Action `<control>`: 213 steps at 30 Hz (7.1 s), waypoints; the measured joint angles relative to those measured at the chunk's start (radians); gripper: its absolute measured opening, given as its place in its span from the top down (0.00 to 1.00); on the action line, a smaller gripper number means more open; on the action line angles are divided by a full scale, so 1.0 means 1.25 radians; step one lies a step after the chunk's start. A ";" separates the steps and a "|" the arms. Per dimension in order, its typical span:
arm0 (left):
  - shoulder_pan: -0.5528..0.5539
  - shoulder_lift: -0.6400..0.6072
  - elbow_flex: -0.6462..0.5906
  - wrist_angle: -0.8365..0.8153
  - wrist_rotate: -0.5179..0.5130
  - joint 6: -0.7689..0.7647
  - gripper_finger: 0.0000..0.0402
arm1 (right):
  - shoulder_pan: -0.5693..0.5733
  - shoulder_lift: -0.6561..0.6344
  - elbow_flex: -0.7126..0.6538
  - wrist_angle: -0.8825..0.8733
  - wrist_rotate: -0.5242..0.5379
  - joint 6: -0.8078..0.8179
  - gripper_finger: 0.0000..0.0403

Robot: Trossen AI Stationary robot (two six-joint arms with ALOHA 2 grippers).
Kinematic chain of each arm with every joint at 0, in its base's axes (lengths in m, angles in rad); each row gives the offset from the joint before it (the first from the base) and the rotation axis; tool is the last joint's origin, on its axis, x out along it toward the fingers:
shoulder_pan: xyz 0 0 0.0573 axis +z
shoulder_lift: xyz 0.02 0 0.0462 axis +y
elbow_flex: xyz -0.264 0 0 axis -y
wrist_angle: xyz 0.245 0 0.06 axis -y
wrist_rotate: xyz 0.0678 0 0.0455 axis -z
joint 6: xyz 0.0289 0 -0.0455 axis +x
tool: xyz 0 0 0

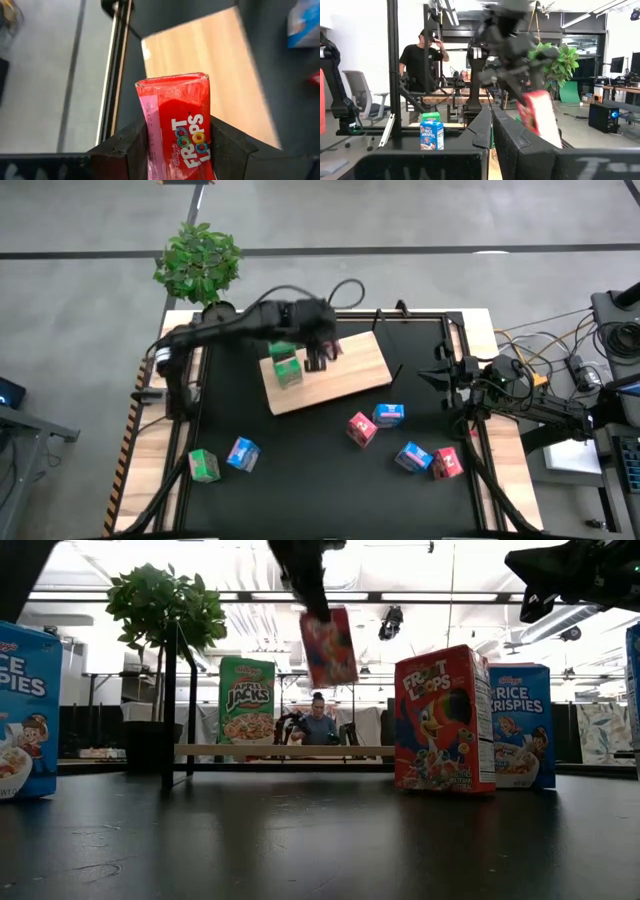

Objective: Stack cereal on shelf
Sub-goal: Put the left red cereal box on the shelf, then align the left red cereal box with the other red cereal box on the shelf

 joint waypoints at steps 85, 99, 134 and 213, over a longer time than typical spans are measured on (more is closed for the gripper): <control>-0.226 0.019 -0.008 0.011 0.094 0.001 0.42 | 0.000 0.000 0.014 -0.006 0.000 -0.034 0.98; -0.362 -0.279 -0.525 0.501 0.075 -0.081 0.42 | 0.002 0.061 0.014 0.098 0.018 0.013 0.98; -0.362 -0.543 -0.849 0.742 -0.081 0.031 0.42 | 0.193 0.617 0.505 -0.261 0.182 -0.009 0.98; -0.362 -0.616 -0.849 0.685 -0.168 -0.076 0.42 | 0.414 1.225 0.999 -0.945 0.272 0.502 0.57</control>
